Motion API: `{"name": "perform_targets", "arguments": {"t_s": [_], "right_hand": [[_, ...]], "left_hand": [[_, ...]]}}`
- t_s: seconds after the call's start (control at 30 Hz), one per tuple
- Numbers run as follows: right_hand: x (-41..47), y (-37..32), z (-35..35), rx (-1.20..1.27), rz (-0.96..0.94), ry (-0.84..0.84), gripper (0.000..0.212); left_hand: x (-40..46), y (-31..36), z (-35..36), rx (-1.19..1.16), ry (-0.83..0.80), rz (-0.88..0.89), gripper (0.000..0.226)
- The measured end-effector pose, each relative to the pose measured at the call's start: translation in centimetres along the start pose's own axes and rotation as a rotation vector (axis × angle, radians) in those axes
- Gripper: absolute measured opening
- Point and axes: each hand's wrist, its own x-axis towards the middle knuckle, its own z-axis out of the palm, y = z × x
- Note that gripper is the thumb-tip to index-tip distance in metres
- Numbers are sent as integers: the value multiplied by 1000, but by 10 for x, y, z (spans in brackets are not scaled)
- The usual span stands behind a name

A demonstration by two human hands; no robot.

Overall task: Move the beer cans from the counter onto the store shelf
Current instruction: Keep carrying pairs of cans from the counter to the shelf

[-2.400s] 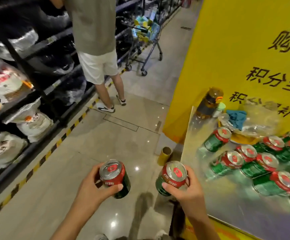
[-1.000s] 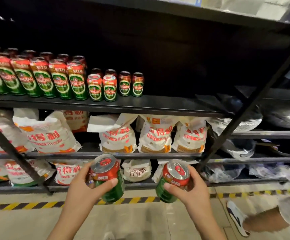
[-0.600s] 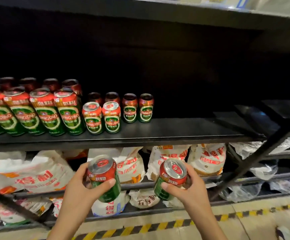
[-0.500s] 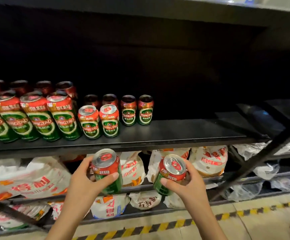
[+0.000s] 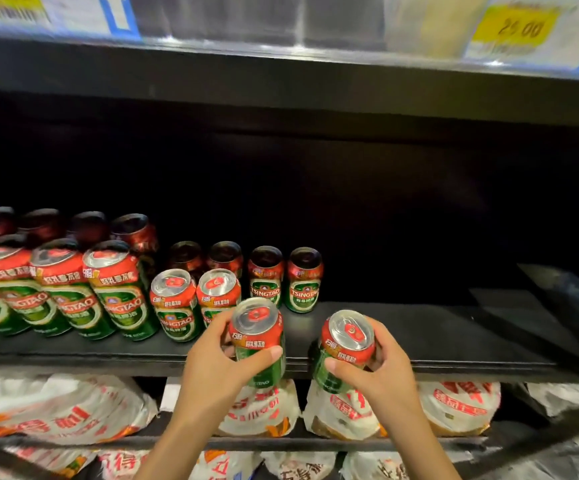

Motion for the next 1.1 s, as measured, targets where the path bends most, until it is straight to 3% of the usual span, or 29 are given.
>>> {"name": "perform_targets", "arguments": {"t_s": [0.5,0.73,0.9,1.1], "right_hand": [[67,21,19,-14,-90,-82,64],[68,32,22,-8,-83,-65,74],[64,43,27,23,-49,-71,94],[64,51,31,-59,7,-25,83]], "left_hand": [[42,-7,46,106,124,52,66],[50,-17,54,96,152,88,66],[45,-36,53,47,51,113,80],[41,-63,50,59,-23,141,75]]}}
